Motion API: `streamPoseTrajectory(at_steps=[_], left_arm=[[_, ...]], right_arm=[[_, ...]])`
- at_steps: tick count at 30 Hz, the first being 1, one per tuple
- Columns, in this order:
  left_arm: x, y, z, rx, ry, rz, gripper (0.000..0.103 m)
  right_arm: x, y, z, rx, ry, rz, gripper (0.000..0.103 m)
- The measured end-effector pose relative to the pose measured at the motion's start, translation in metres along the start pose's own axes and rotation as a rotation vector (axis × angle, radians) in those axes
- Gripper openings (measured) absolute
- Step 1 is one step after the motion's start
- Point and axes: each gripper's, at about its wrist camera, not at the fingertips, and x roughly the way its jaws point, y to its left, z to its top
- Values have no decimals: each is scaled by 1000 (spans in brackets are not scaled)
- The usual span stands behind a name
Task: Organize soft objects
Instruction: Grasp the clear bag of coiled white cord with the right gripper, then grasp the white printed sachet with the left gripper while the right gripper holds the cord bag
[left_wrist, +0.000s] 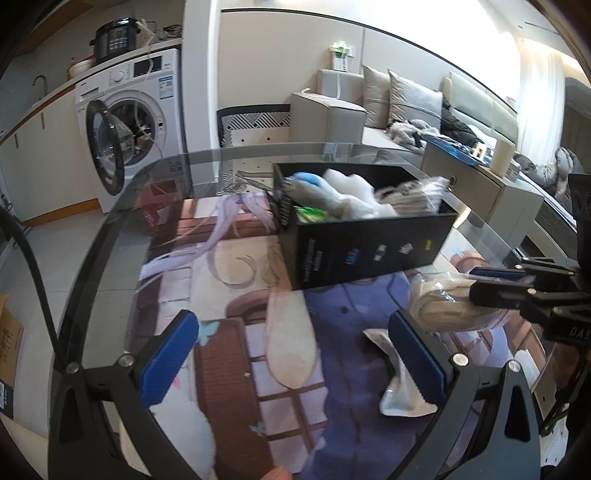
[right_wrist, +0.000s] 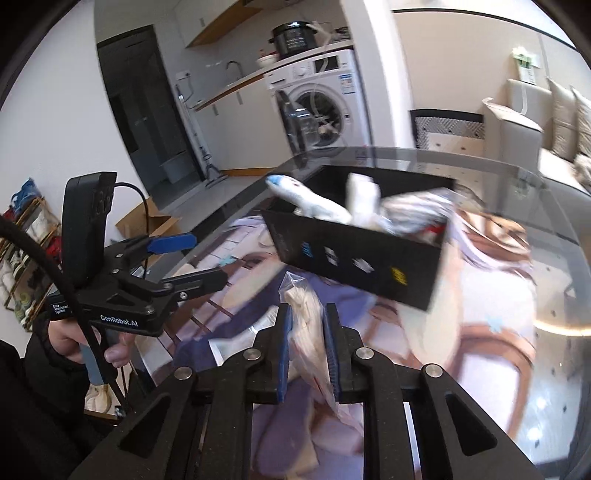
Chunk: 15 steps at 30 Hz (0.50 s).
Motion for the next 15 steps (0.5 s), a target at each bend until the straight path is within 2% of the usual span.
streamPoseTrajectory(at_steps=[7,10,11,13,15], left_arm=[[3,-23,-4,32,14,-40,103],[4,-33,-4,54,20,-57,103],[4,-34,-5,56,21,-63,103],[5,-37,-5,56,27,-77,103],[7,-40,-5,59,37,-89,103]], right_arm=[[-20,-35,-24,104,1,-69,17],[-21,-40,-26,99,1,-101,22],[-20,-41,-26,90,5,-122,25],[-21,-43,-26,74,7,-161,38],[-20,-46,-25,74,3,-156,51]])
